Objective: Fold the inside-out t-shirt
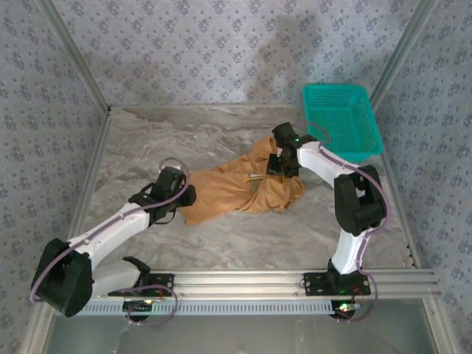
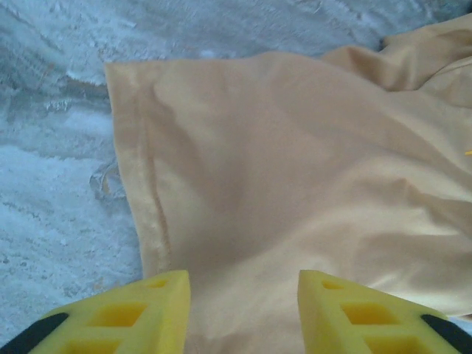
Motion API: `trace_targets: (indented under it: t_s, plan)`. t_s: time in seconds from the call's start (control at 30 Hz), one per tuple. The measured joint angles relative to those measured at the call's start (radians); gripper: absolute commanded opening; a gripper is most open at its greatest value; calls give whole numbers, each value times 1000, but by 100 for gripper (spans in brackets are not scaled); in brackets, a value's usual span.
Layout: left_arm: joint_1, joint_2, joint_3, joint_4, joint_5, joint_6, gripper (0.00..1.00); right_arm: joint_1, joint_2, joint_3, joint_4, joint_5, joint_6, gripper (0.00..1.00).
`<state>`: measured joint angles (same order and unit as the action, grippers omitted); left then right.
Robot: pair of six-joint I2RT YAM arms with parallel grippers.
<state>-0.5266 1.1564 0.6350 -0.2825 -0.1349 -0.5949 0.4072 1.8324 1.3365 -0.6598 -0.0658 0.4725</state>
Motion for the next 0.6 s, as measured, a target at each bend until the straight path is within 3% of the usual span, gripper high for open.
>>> trace_targets:
  t_s: [0.1,0.17,0.3,0.4,0.47,0.6]
  plan:
    - [21,25,-4,-7,17,-16,61,14,16,0,-7,11,-15,43]
    - [38,45,-4,-5,28,-21,63,21,19,0,-7,11,-18,41]
    - [64,95,-5,16,64,-28,64,24,20,0,-7,6,-21,8]
    - [72,141,-5,55,90,-29,64,24,12,0,-13,3,-13,0]
    - [75,175,-5,79,104,-32,62,24,-9,0,-26,3,-11,0]
    - [81,256,18,109,121,-39,47,28,-86,32,-100,23,-18,0]
